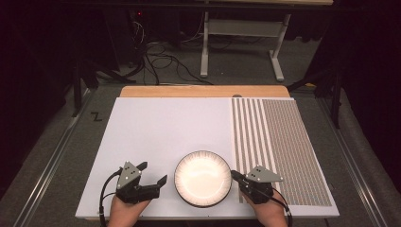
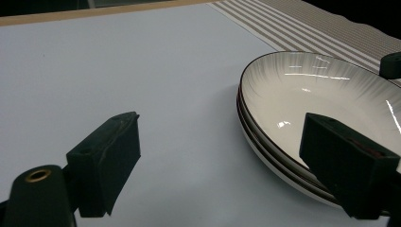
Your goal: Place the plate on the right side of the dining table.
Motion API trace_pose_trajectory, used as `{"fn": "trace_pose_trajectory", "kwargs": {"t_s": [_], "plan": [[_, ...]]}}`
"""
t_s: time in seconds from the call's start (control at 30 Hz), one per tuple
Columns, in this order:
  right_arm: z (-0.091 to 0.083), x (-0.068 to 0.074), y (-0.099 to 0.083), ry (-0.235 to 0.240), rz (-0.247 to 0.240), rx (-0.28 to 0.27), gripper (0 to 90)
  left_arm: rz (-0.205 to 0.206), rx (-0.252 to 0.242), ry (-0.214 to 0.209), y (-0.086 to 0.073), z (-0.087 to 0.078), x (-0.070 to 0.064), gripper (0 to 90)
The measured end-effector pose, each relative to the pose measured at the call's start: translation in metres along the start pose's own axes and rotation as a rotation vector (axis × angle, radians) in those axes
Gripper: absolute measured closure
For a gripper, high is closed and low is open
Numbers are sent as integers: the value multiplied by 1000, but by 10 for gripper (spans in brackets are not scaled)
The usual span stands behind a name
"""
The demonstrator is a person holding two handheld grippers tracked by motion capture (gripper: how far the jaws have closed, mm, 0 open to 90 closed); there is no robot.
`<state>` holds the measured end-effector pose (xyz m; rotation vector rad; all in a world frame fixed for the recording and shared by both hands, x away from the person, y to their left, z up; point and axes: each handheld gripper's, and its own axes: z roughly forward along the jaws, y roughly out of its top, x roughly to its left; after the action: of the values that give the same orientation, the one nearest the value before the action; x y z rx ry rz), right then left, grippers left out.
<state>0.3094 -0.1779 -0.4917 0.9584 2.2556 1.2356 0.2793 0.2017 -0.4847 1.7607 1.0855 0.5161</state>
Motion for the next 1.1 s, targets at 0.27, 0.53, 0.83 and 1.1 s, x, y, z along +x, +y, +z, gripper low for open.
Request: {"fn": "trace_pose_trajectory", "kwargs": {"t_s": [0.27,0.53,0.83,1.1], "plan": [[0,0,0,3,1,1,900,-8,-2,-4,0,0,1,138],[0,0,0,7,1,4,900,-16,3,-14,-1,1,1,139],[0,0,0,8,1,3,900,-20,6,-20,-1,2,1,139],[-2,1,-1,15,-1,9,900,-29,3,-22,-1,2,2,141]]}}
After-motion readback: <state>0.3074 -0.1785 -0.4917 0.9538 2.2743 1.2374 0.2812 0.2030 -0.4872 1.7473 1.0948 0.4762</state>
